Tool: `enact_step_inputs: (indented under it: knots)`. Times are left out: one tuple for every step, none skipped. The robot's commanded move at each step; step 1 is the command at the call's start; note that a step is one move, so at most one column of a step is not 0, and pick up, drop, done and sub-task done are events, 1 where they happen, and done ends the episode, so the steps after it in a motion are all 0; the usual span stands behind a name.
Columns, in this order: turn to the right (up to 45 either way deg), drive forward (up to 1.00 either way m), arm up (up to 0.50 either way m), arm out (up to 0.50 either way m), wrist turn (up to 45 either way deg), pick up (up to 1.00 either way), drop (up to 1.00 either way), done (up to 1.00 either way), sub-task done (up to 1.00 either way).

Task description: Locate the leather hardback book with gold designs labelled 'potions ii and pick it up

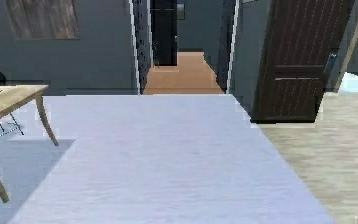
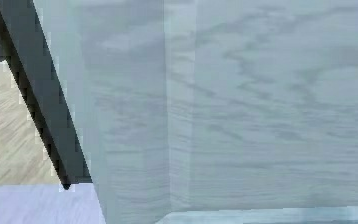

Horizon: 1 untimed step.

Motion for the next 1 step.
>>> enact_step_inputs:
  knots:
    - [0.0,0.35,0.0,0.0,0.0,0.0,0.0,0.0,0.0]
